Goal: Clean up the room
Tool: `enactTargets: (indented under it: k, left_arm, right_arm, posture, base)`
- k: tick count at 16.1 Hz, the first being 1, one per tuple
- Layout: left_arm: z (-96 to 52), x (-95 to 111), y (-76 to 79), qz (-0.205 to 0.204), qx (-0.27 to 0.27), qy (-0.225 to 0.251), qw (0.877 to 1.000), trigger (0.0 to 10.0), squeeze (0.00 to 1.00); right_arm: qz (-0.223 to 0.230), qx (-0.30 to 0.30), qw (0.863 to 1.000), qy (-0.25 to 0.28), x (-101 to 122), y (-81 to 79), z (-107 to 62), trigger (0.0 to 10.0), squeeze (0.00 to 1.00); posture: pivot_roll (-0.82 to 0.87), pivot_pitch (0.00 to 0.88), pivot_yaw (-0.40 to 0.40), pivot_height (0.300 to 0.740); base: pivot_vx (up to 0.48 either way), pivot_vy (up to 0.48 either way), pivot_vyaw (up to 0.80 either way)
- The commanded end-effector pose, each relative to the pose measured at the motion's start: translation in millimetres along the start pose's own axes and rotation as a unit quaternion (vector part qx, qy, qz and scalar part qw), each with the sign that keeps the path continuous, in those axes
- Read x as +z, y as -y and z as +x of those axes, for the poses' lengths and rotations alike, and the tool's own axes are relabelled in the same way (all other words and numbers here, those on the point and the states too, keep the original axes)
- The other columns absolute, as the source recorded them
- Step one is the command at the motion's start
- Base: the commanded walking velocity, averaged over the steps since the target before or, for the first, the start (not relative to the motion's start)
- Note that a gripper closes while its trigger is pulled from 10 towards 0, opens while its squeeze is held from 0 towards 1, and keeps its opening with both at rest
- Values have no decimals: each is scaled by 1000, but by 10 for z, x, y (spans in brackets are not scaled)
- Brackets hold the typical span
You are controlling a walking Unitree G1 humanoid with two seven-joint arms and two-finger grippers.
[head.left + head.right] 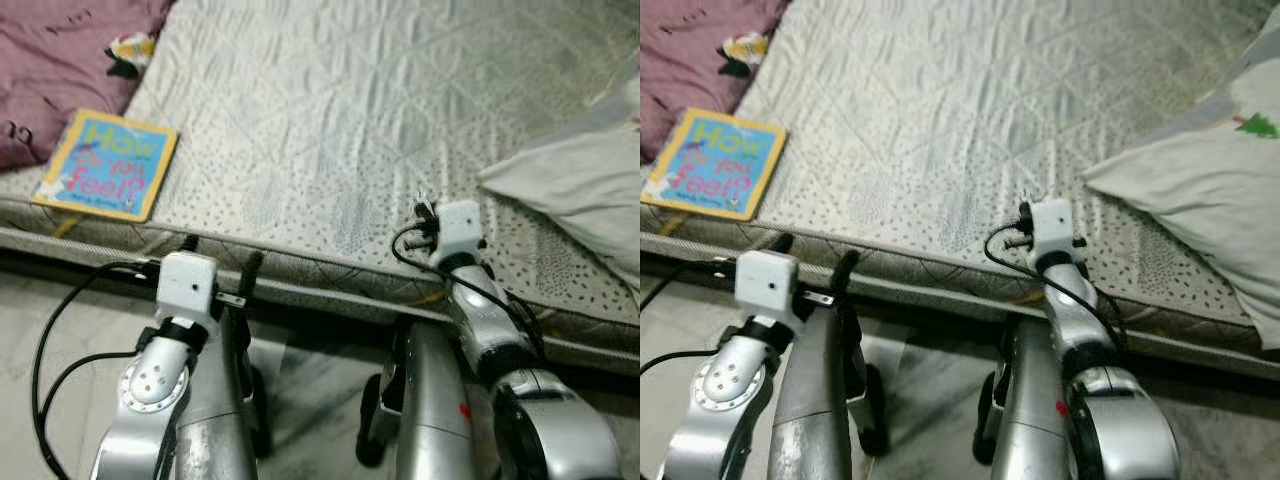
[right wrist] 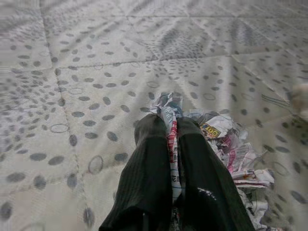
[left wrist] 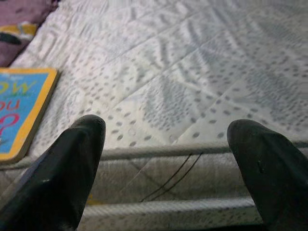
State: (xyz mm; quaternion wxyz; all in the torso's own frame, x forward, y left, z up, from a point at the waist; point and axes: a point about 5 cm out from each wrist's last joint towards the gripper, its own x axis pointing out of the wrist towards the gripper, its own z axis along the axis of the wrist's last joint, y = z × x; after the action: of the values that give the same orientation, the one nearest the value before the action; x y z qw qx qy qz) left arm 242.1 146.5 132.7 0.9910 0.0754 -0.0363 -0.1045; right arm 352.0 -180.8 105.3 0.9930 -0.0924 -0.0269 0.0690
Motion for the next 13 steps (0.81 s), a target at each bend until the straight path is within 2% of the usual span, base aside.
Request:
enactTargets:
  k: [1, 3, 4, 5, 6, 7, 8, 9, 10, 11, 13]
  left_arm:
    - [-18, -80, 16, 1, -6, -12, 1000, 10000, 0]
    - [-2, -104, 23, 1, -9, -13, 1000, 10000, 0]
    - [29, -137, 53, 0, -10, -11, 1000, 10000, 0]
    - [45, -154, 66, -1, -2, -10, 1000, 10000, 0]
    - [52, -187, 75, 5, 20, -10, 1000, 10000, 0]
    - [47, -208, 79, 4, 28, -11, 1000, 10000, 0]
    - [36, -239, 84, 0, 35, -13, 999, 10000, 0]
    - [32, -249, 84, -2, 37, -13, 999, 10000, 0]
    - [42, -268, 76, -6, 38, -16, 999, 10000, 0]
    - [56, -276, 78, -8, 37, -17, 999, 10000, 0]
    - [103, -282, 112, -10, 23, -13, 1000, 10000, 0]
  right_arm:
    - [-5, 21, 1000, 2, -38, 22, -98, 0, 0]
    - [-13, 29, 999, 14, -34, 36, -187, 0, 0]
    - [-19, 44, 998, 39, 13, 0, -349, 0, 0]
    - [-20, 38, 998, 56, 58, -11, -427, 0, 0]
    - [5, -6, 998, 57, 73, 19, -530, 0, 0]
    - [12, -26, 998, 58, 75, 41, -589, 0, 0]
    - [29, -69, 996, 53, 36, 83, -726, 7725, 0]
    - [38, -88, 994, 47, 8, 101, -782, 10000, 0]
    - [74, -124, 989, 34, -59, 117, -888, 10000, 0]
    - [93, -126, 987, 31, -74, 95, -911, 10000, 0]
    - [103, -91, 990, 41, -1, 5, -935, 10000, 0]
  posture:
    - [49, 173, 4, 532]
    - [44, 170, 4, 532]
    - [21, 133, 2, 532]
    - [22, 118, 3, 532]
    - [17, 100, 4, 532]
    - [11, 81, 7, 532]
    - [-1, 60, 11, 532]
    - [-1, 60, 11, 532]
    - [-20, 53, 22, 532]
    - [-26, 53, 26, 532]
    - [-36, 58, 23, 532]
  base:
    - [0, 0, 0]
    - [0, 0, 0]
    - [0, 0, 0]
    - [0, 0, 0]
    - [0, 0, 0]
    - [0, 0, 0]
    - [0, 0, 0]
    - [0, 0, 0]
    - [0, 0, 0]
    - [0, 0, 0]
    - [0, 0, 0]
